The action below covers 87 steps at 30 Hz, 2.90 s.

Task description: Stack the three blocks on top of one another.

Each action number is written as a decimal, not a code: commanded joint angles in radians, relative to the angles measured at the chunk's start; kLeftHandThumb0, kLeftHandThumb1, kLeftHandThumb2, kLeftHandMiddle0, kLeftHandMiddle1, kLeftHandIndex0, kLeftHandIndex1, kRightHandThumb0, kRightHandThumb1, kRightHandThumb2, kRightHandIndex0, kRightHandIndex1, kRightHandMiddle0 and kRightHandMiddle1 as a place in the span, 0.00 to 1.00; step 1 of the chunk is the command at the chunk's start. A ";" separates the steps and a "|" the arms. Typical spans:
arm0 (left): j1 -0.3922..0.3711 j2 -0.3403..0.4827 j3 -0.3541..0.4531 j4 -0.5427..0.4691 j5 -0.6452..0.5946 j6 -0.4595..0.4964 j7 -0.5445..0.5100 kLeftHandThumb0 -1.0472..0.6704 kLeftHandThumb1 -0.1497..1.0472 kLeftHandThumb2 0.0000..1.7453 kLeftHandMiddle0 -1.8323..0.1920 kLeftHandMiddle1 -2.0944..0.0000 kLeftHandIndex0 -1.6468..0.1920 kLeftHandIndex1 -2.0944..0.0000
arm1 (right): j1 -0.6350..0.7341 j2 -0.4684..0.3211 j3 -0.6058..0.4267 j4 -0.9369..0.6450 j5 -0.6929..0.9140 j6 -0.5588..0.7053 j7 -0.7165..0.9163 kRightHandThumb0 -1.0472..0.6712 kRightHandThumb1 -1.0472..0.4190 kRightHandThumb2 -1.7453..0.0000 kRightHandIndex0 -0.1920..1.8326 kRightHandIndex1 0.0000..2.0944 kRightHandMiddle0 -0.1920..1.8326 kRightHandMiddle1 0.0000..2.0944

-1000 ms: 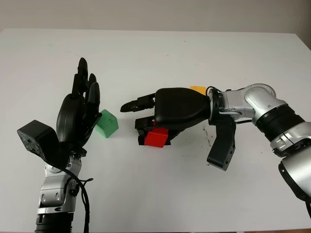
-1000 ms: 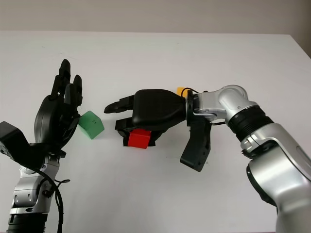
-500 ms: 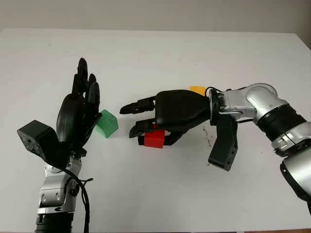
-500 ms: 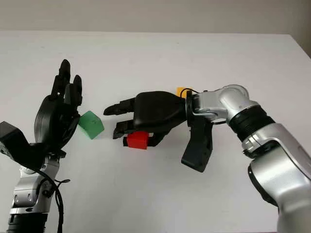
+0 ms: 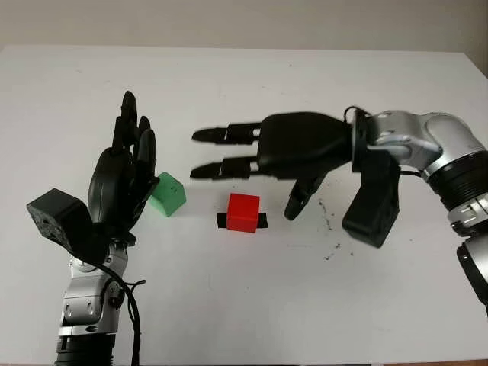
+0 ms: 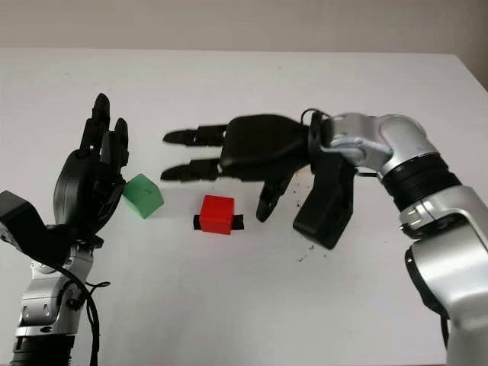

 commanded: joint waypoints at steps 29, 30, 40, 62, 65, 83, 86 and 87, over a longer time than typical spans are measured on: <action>-0.031 0.028 0.013 0.021 -0.002 -0.015 -0.025 0.18 1.00 0.31 1.00 1.00 1.00 1.00 | -0.158 -0.066 0.281 0.370 -0.670 0.229 -0.633 0.24 0.14 0.97 0.08 0.03 0.18 0.05; -0.030 0.028 0.013 0.019 -0.002 -0.013 -0.023 0.18 1.00 0.31 1.00 1.00 1.00 1.00 | -0.159 -0.061 0.299 0.381 -0.688 0.234 -0.671 0.25 0.14 0.97 0.09 0.04 0.18 0.05; -0.023 0.032 0.013 0.017 0.004 -0.011 -0.025 0.18 1.00 0.32 1.00 1.00 1.00 1.00 | -0.172 -0.019 0.409 0.466 -0.749 0.252 -0.853 0.30 0.16 0.97 0.13 0.04 0.24 0.06; -0.005 0.028 0.018 0.011 -0.010 -0.015 -0.037 0.19 1.00 0.31 1.00 1.00 1.00 1.00 | -0.144 0.029 0.439 0.561 -0.680 0.231 -1.029 0.39 0.09 0.97 0.24 0.03 0.50 0.28; -0.007 0.026 0.018 0.014 -0.008 -0.018 -0.035 0.19 1.00 0.32 1.00 1.00 1.00 1.00 | -0.147 0.027 0.441 0.565 -0.676 0.224 -1.021 0.38 0.08 0.97 0.24 0.03 0.41 0.47; -0.007 0.024 0.015 0.011 -0.007 -0.009 -0.034 0.19 1.00 0.31 1.00 1.00 1.00 1.00 | -0.157 0.020 0.435 0.574 -0.645 0.214 -0.986 0.39 0.08 0.97 0.26 0.03 0.37 0.51; -0.007 0.023 0.016 0.012 -0.012 -0.011 -0.037 0.19 1.00 0.31 1.00 1.00 1.00 1.00 | -0.168 0.019 0.411 0.569 -0.612 0.201 -0.957 0.38 0.11 0.97 0.27 0.03 0.40 0.46; -0.006 0.024 0.015 0.012 -0.009 -0.010 -0.036 0.19 1.00 0.31 1.00 1.00 1.00 1.00 | -0.169 0.020 0.397 0.568 -0.592 0.194 -0.948 0.38 0.11 0.97 0.28 0.03 0.42 0.45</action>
